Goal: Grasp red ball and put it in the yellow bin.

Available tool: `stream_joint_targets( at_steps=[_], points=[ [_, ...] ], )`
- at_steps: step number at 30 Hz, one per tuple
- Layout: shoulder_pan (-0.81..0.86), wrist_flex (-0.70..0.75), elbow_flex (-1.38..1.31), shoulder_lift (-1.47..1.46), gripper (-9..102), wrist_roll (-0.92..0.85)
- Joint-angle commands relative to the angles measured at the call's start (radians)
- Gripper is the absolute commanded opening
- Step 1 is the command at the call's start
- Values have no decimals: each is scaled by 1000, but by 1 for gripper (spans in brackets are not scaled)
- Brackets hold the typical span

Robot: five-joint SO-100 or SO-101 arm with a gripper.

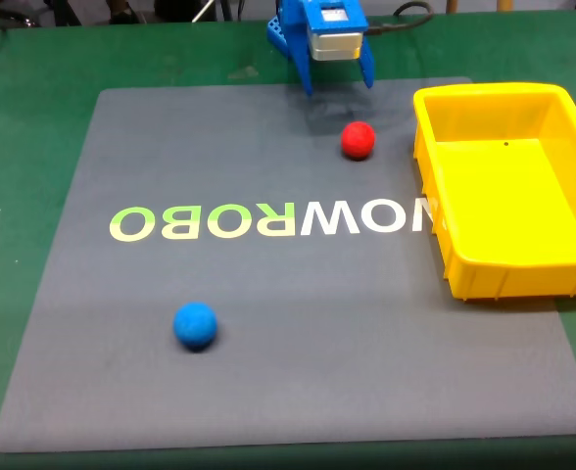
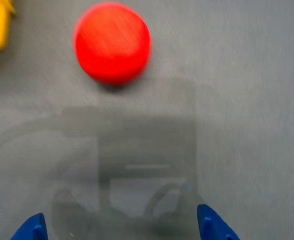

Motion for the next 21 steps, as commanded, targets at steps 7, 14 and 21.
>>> stream_joint_targets(
  at_steps=[7,14,21],
  points=[
    [-12,-287,-179,-350,35,32],
    [-8,-422,-213,-517,35,35],
    [-26,-508,-270,-647,35,63]
  ],
)
